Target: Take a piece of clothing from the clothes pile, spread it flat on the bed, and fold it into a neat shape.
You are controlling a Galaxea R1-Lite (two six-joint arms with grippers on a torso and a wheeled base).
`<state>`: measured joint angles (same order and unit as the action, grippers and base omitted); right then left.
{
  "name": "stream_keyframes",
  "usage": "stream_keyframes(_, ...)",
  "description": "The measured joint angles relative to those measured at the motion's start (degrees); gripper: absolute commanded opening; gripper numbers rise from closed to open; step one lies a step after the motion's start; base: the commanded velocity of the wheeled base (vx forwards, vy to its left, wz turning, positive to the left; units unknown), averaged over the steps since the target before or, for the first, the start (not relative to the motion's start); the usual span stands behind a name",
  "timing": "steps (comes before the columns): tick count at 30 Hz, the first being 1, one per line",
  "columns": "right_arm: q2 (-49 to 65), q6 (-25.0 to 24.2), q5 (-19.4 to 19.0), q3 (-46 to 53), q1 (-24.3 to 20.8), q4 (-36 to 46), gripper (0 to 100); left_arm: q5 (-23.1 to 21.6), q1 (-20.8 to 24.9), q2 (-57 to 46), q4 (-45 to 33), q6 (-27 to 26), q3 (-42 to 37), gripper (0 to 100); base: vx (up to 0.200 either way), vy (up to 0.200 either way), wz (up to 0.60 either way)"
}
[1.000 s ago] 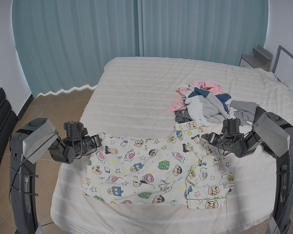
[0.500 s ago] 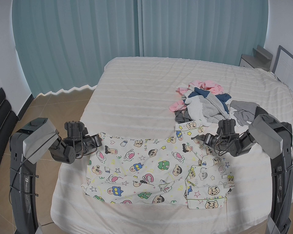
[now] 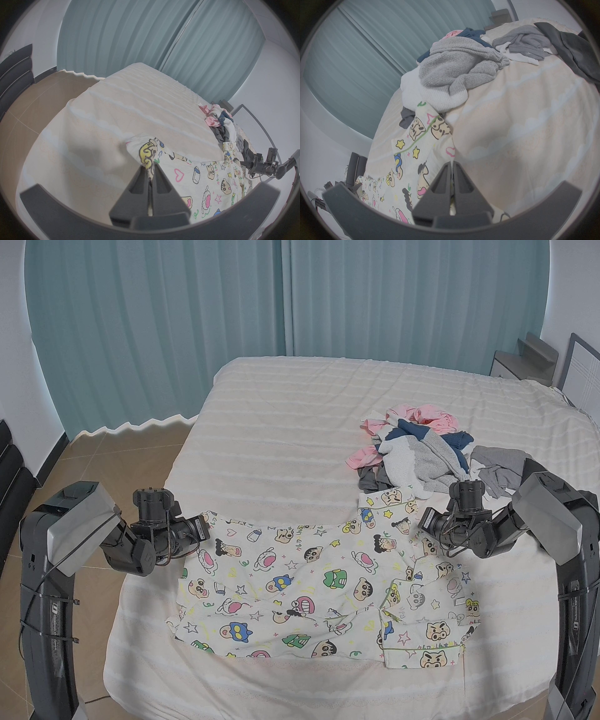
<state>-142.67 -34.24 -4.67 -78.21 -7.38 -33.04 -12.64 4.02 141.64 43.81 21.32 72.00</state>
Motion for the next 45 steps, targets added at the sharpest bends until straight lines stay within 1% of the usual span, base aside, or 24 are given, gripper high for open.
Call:
stream_keyframes(6,0.06,0.0,-0.06,-1.11,0.29,0.06,0,0.24,0.07,-0.29,0.11,-0.06,0.0,0,0.0,0.0,0.0)
stream_keyframes(12,0.05,-0.02,-0.01,-1.33,0.4,0.28,0,2.0,0.11,-0.33,0.3,-0.09,0.13,0,0.0,0.0,0.0)
stream_keyframes(22,1.62,-0.02,0.4,2.39,3.77,-0.66,0,2.52,-0.11,-0.3,1.97,-0.15,0.07,0,0.0,0.0,0.0)
stream_keyframes(28,2.21,-0.21,0.32,3.39,4.43,-0.99,0,2.52,0.0,-0.21,2.04,-0.17,0.07,0,0.0,0.0,0.0)
stream_keyframes(31,2.71,-0.27,0.1,3.6,4.35,-1.26,0,2.55,0.0,-0.18,2.04,-0.15,0.07,0,0.0,0.0,0.0)
stream_keyframes(33,3.36,-0.4,-0.88,3.63,4.22,-1.19,0,2.55,0.0,-0.18,2.04,-0.15,0.07,0,0.0,0.0,0.0)
stream_keyframes(34,3.58,-0.46,-1.35,3.63,4.11,-1.17,100,2.55,0.0,-0.18,2.04,-0.17,0.07,0,0.0,0.0,0.0)
stream_keyframes(37,4.33,-0.56,-3.43,3.66,3.55,-1.1,100,2.55,0.0,-0.18,2.04,-0.17,0.07,0,0.0,0.0,0.0)
stream_keyframes(45,3.33,-0.6,-4.92,2.8,1.6,-0.95,100,2.52,0.02,-0.18,2.04,-0.17,0.07,0,0.0,0.0,0.0)
